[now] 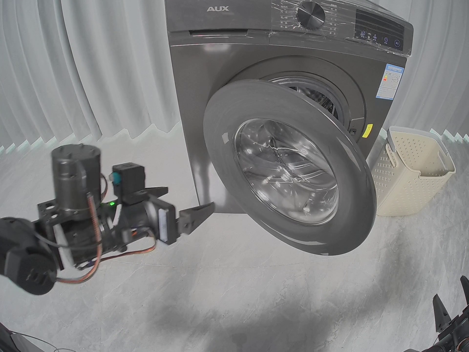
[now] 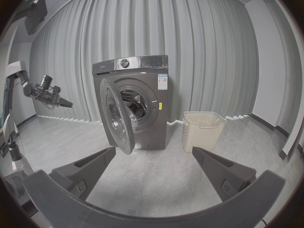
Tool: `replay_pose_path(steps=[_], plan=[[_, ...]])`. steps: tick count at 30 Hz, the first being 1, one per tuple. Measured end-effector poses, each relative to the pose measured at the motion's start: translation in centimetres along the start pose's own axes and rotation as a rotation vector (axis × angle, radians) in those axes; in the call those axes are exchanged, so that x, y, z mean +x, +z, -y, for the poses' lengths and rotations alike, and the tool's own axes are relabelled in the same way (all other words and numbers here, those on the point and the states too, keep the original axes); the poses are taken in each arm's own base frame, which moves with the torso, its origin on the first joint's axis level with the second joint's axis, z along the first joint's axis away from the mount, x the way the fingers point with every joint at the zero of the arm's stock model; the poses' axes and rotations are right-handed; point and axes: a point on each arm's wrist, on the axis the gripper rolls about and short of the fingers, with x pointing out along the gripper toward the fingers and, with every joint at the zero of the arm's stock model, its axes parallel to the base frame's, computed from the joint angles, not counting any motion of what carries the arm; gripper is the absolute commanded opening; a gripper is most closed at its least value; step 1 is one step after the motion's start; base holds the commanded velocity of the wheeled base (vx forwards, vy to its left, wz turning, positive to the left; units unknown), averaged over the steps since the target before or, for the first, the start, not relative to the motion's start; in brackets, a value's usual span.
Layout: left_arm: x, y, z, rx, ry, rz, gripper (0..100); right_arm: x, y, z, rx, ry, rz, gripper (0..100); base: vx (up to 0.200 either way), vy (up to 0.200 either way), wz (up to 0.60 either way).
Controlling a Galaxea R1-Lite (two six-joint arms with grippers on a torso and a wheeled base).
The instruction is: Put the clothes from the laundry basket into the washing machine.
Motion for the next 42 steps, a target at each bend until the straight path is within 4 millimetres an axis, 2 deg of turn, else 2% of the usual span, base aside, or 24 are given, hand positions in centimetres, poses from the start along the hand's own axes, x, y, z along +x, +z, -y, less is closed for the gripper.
replay_pose_path(steps=[5, 14, 17, 19, 20, 24, 28, 31, 35, 42], plan=[[-6.7, -1.8, -1.0, 0.042, 0.063, 0.036, 100, 0.0, 0.0, 0.0, -0.001, 0.001, -0.002, 100, 0.000, 0.000, 0.00], [-16.2, -5.7, -1.7, 0.068, 0.202, 0.131, 100, 0.0, 0.1, 0.0, -0.021, 0.014, 0.009, 100, 0.000, 0.000, 0.00], [-18.7, -7.4, -1.6, 0.069, 0.249, 0.151, 100, -0.3, 1.3, 0.0, -0.016, 0.023, 0.056, 100, 0.000, 0.000, 0.00], [-20.1, -8.7, -1.5, 0.069, 0.279, 0.161, 100, -0.6, 2.6, -0.1, -0.010, 0.034, 0.088, 100, 0.000, 0.000, 0.00], [-21.0, -9.6, -1.3, 0.066, 0.301, 0.166, 100, -0.9, 3.9, 0.0, -0.006, 0.047, 0.117, 100, 0.000, 0.000, 0.00], [-22.8, -11.8, -0.9, 0.054, 0.358, 0.216, 100, -0.9, 7.2, 0.0, 0.008, 0.106, 0.148, 100, 0.000, 0.000, 0.00], [-23.7, -13.6, -0.5, 0.036, 0.429, 0.241, 100, 0.6, 10.2, 0.1, 0.023, 0.186, 0.127, 100, 0.000, 0.000, 0.00], [-24.1, -14.8, -0.3, 0.026, 0.478, 0.246, 100, 2.8, 12.0, -0.2, 0.035, 0.249, 0.094, 100, 0.000, 0.000, 0.00], [-24.3, -15.8, -0.1, 0.020, 0.515, 0.247, 100, 6.3, 13.5, -0.9, 0.046, 0.325, 0.030, 100, 0.000, 0.000, 0.00], [-24.6, -17.2, 0.2, 0.026, 0.542, 0.261, 100, 13.0, 13.6, -3.5, 0.054, 0.465, -0.129, 100, 0.000, 0.000, 0.00]])
